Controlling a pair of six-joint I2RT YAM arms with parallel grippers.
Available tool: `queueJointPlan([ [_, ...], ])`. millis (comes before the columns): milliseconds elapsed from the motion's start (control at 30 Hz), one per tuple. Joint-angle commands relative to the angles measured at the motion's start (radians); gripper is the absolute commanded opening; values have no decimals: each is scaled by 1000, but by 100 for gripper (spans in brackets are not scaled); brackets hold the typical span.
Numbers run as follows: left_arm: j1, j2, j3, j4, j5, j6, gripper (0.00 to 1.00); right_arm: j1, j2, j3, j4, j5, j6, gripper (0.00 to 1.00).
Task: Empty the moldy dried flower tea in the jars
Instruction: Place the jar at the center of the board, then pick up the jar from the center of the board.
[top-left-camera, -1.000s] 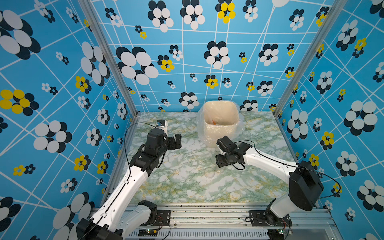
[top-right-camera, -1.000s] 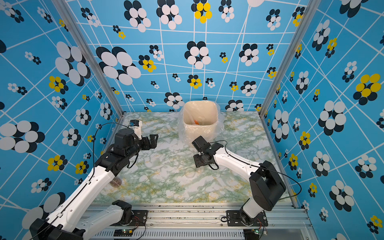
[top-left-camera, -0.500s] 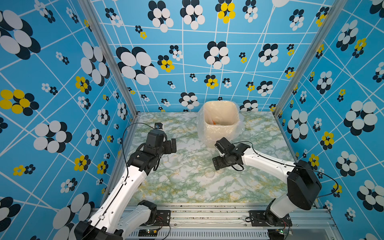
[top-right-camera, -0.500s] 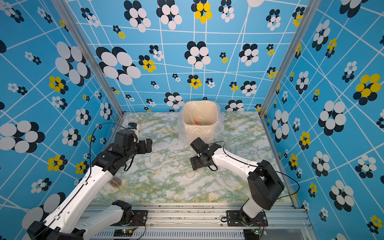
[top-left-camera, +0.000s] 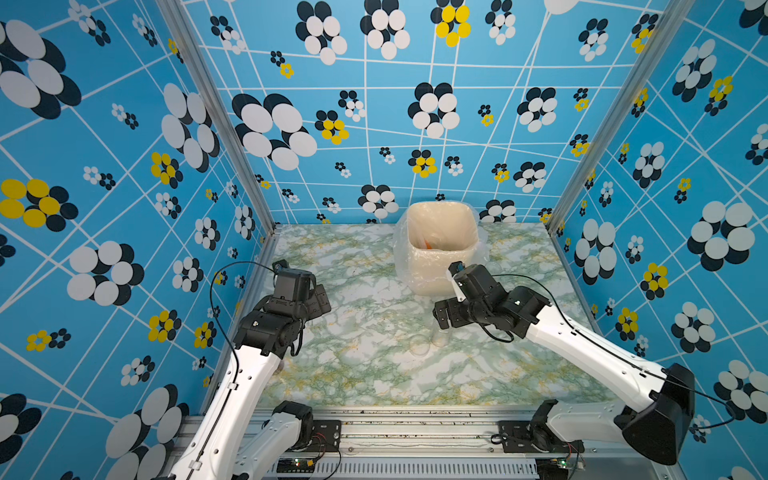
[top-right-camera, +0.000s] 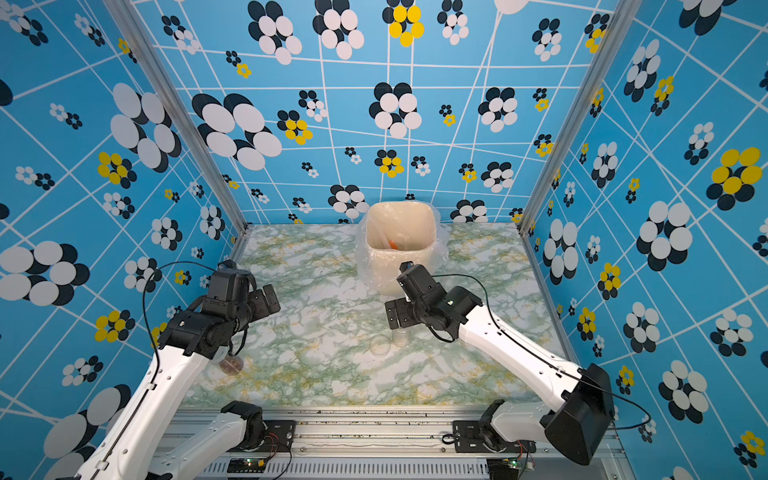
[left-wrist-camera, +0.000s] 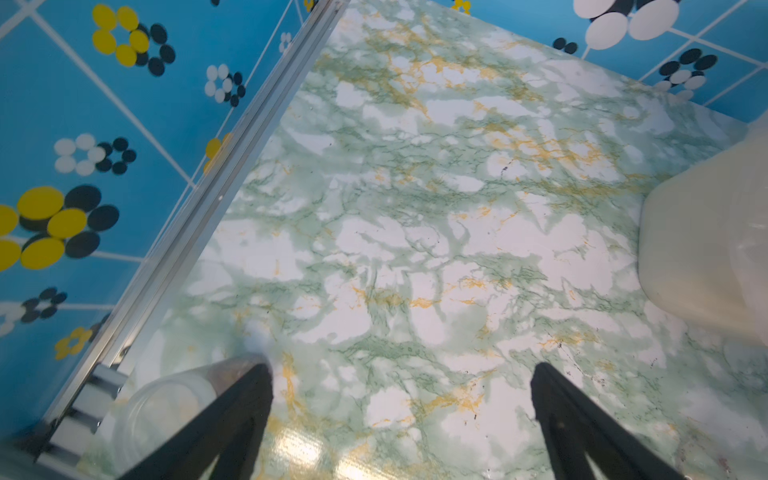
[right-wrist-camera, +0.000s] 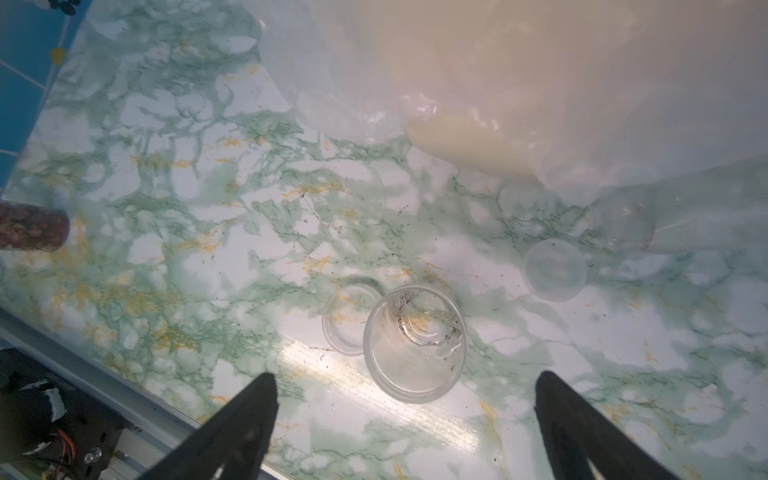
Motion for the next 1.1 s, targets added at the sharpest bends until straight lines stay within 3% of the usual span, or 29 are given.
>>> queueJointPlan([
  [0, 6, 12, 61, -234, -144, -274, 100, 4, -45, 20, 24, 31, -28, 99],
  [133, 8, 51, 101, -426, -224, -439, 99, 5, -31, 46, 68, -3, -52, 99],
  [233, 16, 86, 97, -507, -274, -490, 99, 6, 8, 71, 89, -31, -54, 99],
  [467, 185, 100, 4, -446, -210, -448, 99, 5, 82, 143, 92, -83, -52, 99],
  [667, 367, 66, -84, -366, -81, -393, 99, 4, 76, 131, 102, -79, -47, 99],
  [1067, 447, 130, -134, -245, -63, -331, 100, 5, 80, 111, 109, -79, -58, 99],
])
